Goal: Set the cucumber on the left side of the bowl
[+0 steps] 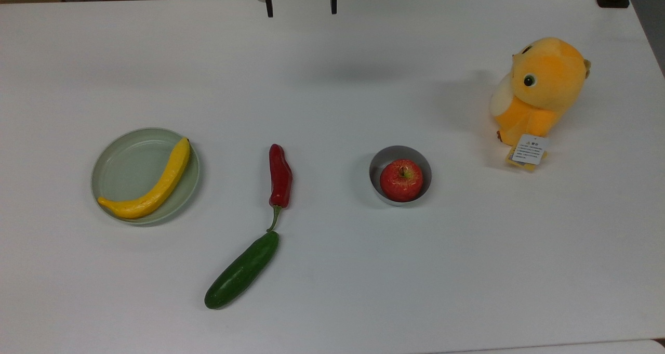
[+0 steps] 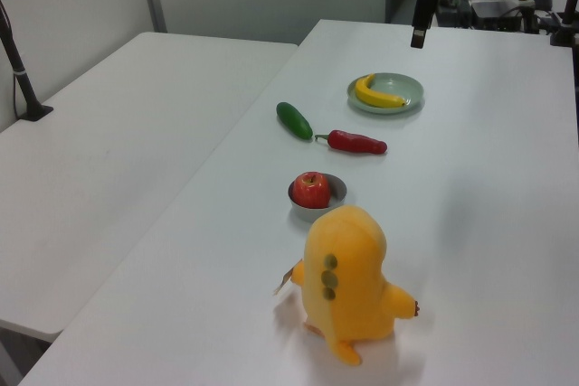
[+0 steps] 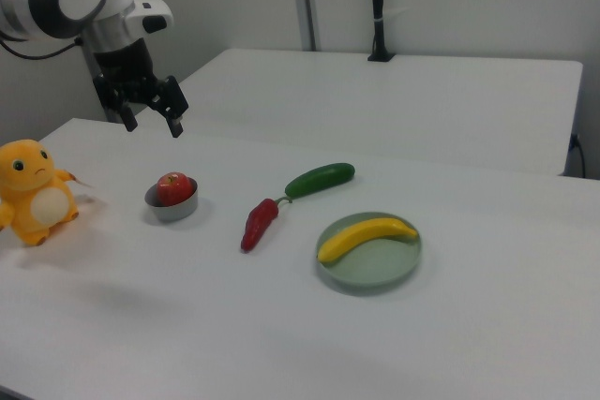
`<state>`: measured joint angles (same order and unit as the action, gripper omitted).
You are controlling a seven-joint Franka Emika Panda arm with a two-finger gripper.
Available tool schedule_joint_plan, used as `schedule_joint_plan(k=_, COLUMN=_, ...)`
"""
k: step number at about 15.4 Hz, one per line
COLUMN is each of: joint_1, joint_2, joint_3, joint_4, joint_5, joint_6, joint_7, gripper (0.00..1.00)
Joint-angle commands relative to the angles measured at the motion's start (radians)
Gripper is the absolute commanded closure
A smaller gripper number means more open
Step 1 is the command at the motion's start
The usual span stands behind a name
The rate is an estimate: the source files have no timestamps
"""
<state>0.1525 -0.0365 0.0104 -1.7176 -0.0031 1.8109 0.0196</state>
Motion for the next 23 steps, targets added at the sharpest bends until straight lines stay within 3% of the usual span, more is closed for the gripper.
schedule_joint_plan(k=1, joint_1=0.006, joint_2=-0.003, joint_3=-0.006, joint_4=0.0, joint_5=0.017, joint_6=0.008, joint_7=-0.003, gripper=0.0)
schedule_joint_plan(k=15, joint_1=0.001, joint_2=0.021, joint_3=-0.012, joint_4=0.004, joint_5=0.014, joint_6=0.024, joint_7=-0.003, gripper=0.0)
schedule_joint_plan(k=19, joint_1=-0.014, joint_2=0.09, joint_3=-0.049, joint_4=0.042, joint_5=0.014, joint_6=0.19, joint_7=0.012, gripper=0.0)
schedule_joint_plan(k=23, joint_1=-0.019, joint_2=0.222, joint_3=-0.079, joint_4=0.149, joint_5=-0.009, joint_6=0.359, joint_7=0.187, gripper=0.0)
